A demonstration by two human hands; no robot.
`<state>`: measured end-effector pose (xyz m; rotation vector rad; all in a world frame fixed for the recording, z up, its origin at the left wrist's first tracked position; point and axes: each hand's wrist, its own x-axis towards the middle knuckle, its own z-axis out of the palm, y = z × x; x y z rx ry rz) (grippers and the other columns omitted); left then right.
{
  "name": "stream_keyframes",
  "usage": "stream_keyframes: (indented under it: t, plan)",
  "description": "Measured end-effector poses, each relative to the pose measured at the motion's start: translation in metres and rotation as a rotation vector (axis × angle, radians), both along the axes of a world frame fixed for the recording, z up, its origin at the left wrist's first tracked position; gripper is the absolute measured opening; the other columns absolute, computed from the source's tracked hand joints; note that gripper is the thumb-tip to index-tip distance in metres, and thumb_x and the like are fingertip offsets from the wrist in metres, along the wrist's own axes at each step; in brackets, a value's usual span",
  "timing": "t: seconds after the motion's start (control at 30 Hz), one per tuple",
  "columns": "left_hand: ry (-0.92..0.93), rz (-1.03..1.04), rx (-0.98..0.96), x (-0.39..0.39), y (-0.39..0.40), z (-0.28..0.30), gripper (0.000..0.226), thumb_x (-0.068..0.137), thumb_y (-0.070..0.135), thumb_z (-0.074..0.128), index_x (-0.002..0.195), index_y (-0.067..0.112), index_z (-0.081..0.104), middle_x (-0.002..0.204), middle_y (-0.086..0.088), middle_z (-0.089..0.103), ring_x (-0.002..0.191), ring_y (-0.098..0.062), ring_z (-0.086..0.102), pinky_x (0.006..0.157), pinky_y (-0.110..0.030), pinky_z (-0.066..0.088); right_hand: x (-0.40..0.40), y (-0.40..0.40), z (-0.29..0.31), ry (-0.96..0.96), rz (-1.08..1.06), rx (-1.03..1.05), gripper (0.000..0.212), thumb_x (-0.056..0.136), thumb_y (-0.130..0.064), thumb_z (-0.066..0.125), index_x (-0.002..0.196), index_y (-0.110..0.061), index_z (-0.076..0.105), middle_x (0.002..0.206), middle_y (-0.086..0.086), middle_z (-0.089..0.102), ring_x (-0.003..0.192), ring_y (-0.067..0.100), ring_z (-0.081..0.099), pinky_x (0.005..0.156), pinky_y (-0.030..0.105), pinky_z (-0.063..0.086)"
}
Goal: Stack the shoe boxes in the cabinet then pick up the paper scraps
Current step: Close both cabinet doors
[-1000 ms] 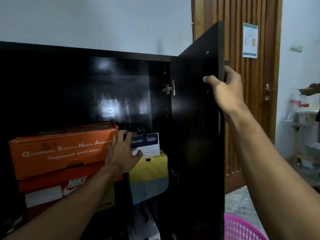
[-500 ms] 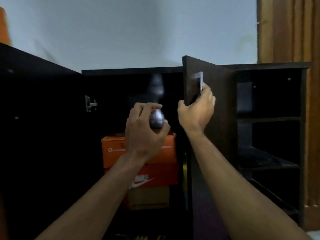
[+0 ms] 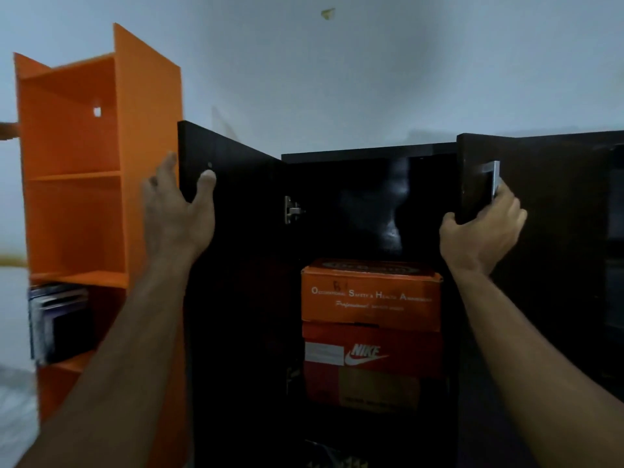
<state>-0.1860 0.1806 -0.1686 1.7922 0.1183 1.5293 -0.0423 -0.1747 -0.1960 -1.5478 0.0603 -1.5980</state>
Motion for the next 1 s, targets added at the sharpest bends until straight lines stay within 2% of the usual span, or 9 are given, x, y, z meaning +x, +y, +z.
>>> stream_keyframes:
  t: [0.1, 0.27, 0.37, 0.43, 0.57, 0.73, 0.8, 0.87, 1.0]
  plan:
    - [-0.032, -0.144, -0.045, 0.007, -0.008, -0.015, 0.052, 0.101, 0.051, 0.045, 0.144, 0.023, 0.047, 0.137, -0.001, 0.058, 0.127, -0.022, 0.055, 0.105, -0.039, 0.044, 0.001, -0.001, 0.0, 0.008, 0.009, -0.003, 0.073, 0.075, -0.019, 0.077, 0.142, -0.01, 0.05, 0.127, 0.011, 0.061, 0.117, 0.03, 0.053, 0.103, 0.039, 0.047]
    - [-0.139, -0.275, -0.101, 0.011, -0.036, -0.02, 0.048, 0.107, 0.049, 0.031, 0.12, 0.013, 0.059, 0.092, 0.003, 0.062, 0.089, -0.019, 0.06, 0.08, -0.029, 0.046, 0.004, -0.003, -0.002, -0.047, 0.016, -0.035, 0.071, 0.077, -0.033, 0.072, 0.139, -0.007, 0.053, 0.11, 0.013, 0.062, 0.104, 0.029, 0.054, 0.09, 0.034, 0.043]
    - [-0.131, -0.321, -0.046, 0.022, -0.062, -0.023, 0.045, 0.105, 0.052, 0.032, 0.133, 0.032, 0.061, 0.114, -0.002, 0.068, 0.108, -0.018, 0.066, 0.095, -0.038, 0.056, 0.005, -0.004, -0.002, -0.081, 0.042, -0.036, 0.069, 0.082, -0.047, 0.07, 0.137, -0.008, 0.055, 0.101, 0.008, 0.058, 0.094, 0.018, 0.047, 0.082, 0.024, 0.035]
    - [-0.14, -0.37, 0.038, 0.03, -0.089, -0.024, 0.037, 0.107, 0.041, 0.038, 0.139, 0.039, 0.057, 0.119, -0.004, 0.067, 0.107, -0.016, 0.067, 0.09, -0.042, 0.061, 0.007, -0.005, -0.002, -0.133, 0.075, -0.027, 0.056, 0.091, -0.045, 0.061, 0.133, -0.008, 0.058, 0.099, 0.005, 0.057, 0.093, 0.013, 0.043, 0.078, 0.019, 0.032]
    - [-0.171, -0.547, 0.028, 0.048, -0.145, -0.025, 0.04, 0.106, 0.018, 0.05, 0.144, 0.026, 0.043, 0.116, -0.003, 0.066, 0.099, -0.012, 0.069, 0.078, -0.022, 0.06, 0.012, -0.004, -0.002, -0.225, 0.107, 0.051, 0.026, 0.104, -0.025, 0.047, 0.116, -0.006, 0.058, 0.092, 0.001, 0.055, 0.089, 0.013, 0.045, 0.073, 0.024, 0.03]
    - [-0.008, -0.86, -0.085, 0.089, -0.174, -0.019, 0.024, 0.108, 0.018, 0.044, 0.126, 0.013, 0.059, 0.096, 0.002, 0.062, 0.082, -0.005, 0.062, 0.079, -0.024, 0.055, 0.029, -0.017, 0.002, -0.136, 0.229, -0.043, 0.02, 0.107, -0.023, 0.041, 0.108, -0.007, 0.053, 0.092, 0.004, 0.054, 0.084, 0.022, 0.054, 0.065, 0.022, 0.039]
    - [0.049, -0.943, -0.083, 0.101, -0.182, -0.018, 0.026, 0.108, 0.019, 0.043, 0.125, 0.011, 0.06, 0.097, 0.002, 0.061, 0.085, -0.006, 0.061, 0.078, -0.023, 0.052, 0.037, -0.024, 0.003, -0.074, 0.291, -0.111, 0.014, 0.106, -0.026, 0.042, 0.104, -0.014, 0.049, 0.092, 0.006, 0.056, 0.084, 0.028, 0.059, 0.068, 0.035, 0.049]
    - [0.074, -0.955, -0.054, 0.114, -0.19, -0.016, 0.025, 0.108, 0.019, 0.043, 0.123, 0.01, 0.061, 0.098, 0.001, 0.062, 0.087, -0.006, 0.062, 0.078, -0.022, 0.052, 0.042, -0.029, 0.005, -0.024, 0.322, -0.148, 0.009, 0.106, -0.025, 0.044, 0.102, -0.017, 0.046, 0.091, 0.006, 0.056, 0.079, 0.026, 0.058, 0.068, 0.042, 0.052]
    - [0.086, -0.874, -0.022, 0.141, -0.21, -0.01, 0.022, 0.107, 0.02, 0.046, 0.117, 0.011, 0.063, 0.097, 0.001, 0.065, 0.087, -0.007, 0.066, 0.078, -0.021, 0.056, 0.048, -0.034, 0.009, 0.034, 0.35, -0.203, 0.011, 0.108, -0.021, 0.044, 0.102, -0.012, 0.048, 0.089, 0.006, 0.055, 0.076, 0.02, 0.054, 0.063, 0.037, 0.047]
